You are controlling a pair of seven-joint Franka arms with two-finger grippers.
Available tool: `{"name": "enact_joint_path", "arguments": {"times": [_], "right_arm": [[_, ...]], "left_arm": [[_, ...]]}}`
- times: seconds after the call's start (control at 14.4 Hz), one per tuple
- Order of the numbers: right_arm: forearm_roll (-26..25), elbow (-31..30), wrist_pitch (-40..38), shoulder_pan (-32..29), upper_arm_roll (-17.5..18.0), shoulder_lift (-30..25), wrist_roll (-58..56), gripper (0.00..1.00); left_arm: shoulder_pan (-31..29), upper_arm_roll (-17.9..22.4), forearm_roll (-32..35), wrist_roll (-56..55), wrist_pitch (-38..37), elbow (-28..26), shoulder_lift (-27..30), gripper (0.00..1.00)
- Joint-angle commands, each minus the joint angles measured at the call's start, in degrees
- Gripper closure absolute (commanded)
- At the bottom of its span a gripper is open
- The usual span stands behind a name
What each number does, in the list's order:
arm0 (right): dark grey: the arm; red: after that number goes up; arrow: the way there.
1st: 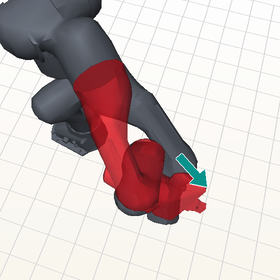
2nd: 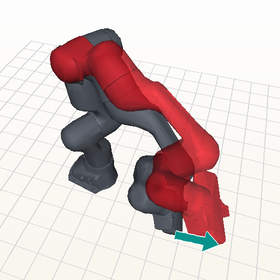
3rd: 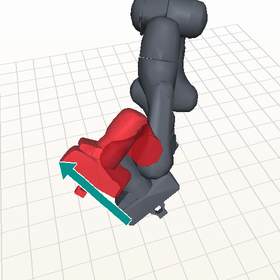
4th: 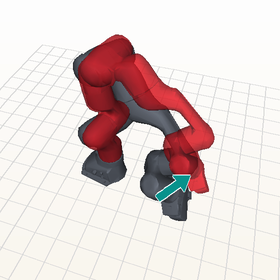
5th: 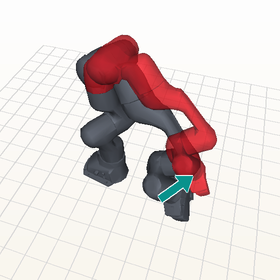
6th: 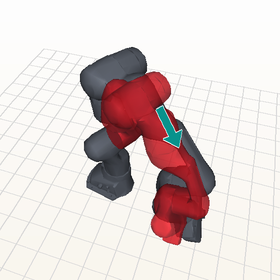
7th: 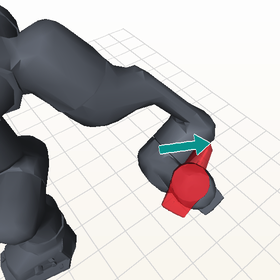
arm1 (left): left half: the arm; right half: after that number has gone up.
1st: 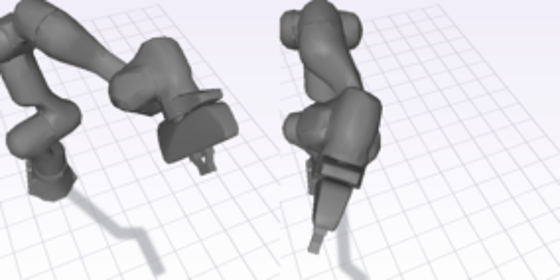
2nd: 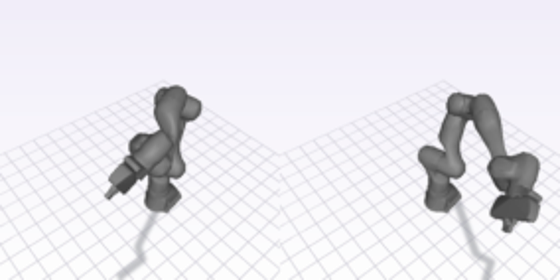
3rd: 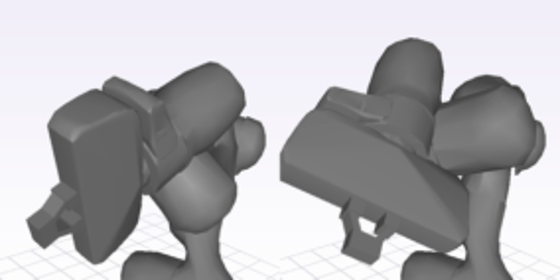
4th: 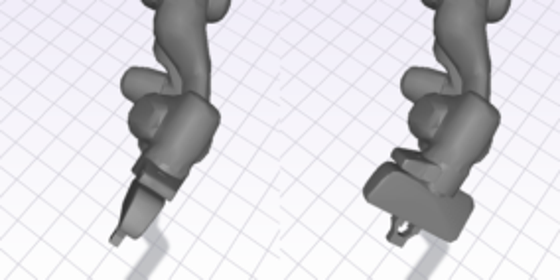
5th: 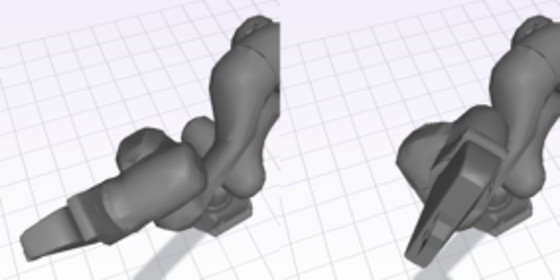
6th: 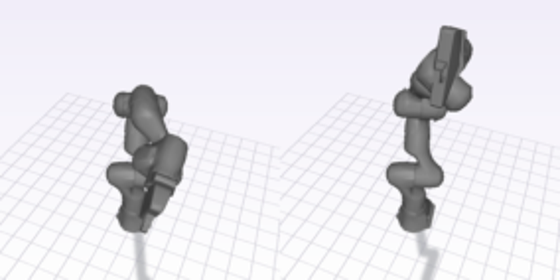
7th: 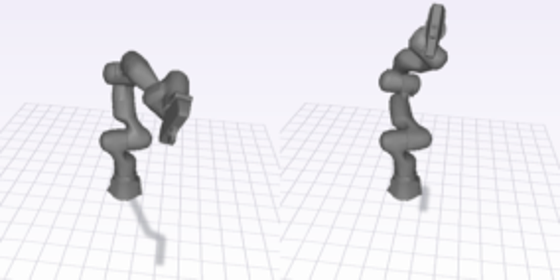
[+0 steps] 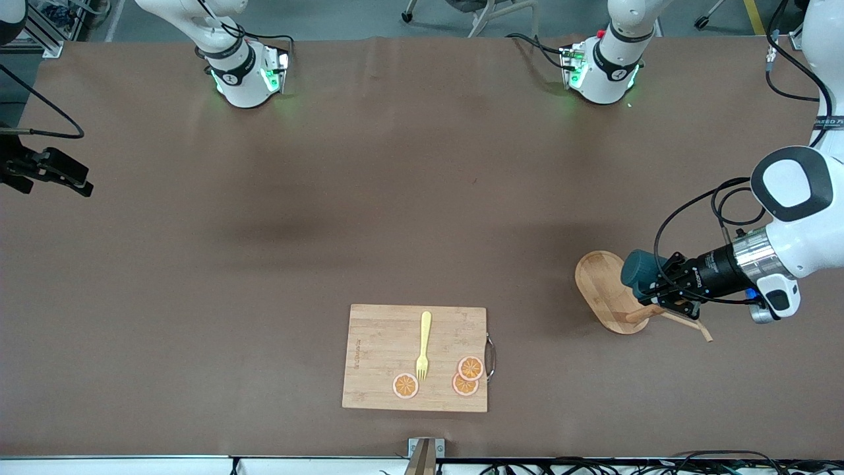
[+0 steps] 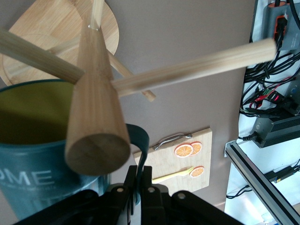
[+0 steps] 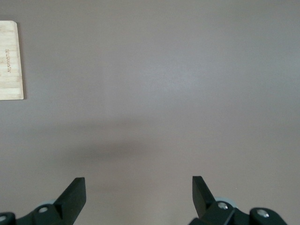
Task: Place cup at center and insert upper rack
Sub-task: 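Lower the mug onto the stool seat with the left gripper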
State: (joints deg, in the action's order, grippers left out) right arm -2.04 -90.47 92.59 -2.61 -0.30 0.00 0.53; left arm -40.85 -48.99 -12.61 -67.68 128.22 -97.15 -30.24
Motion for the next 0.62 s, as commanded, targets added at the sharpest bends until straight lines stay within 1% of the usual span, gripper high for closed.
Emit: {"name": "enact_joint_path", "arguments": {"times": [0.0,0.07,0.14,0.35,0.56], "right_arm": [[0.46,-1.38,0.66,-0.38,-0.23,-1.50,-0.45,0.00],[0.46,-1.38,0.74,-0.38,-0.23,-1.41,-0.45,0.00],[0.46,-1.38,0.75,-0.30,-0.23,-1.41,-0.45,0.00],[0.46,-1.29,0.83,-0.21,-0.23,-1.50,-0.45,0.00],[0.37,-1.20,0.92,0.06,-0.05,-1.50,-0.45,0.00]], "left_arm": [[-0.20,-0.23,1.96,0.62,1.24,0.46,0.18,0.41],[-0.11,-0.23,4.41,0.27,1.68,0.99,0.18,0.02],[0.06,-0.23,5.65,-0.69,1.77,1.08,0.27,0.00],[0.33,-0.23,5.93,-0.70,1.68,1.26,0.53,0.00],[0.68,-0.32,10.92,-0.96,2.47,2.04,0.45,0.00]]}}
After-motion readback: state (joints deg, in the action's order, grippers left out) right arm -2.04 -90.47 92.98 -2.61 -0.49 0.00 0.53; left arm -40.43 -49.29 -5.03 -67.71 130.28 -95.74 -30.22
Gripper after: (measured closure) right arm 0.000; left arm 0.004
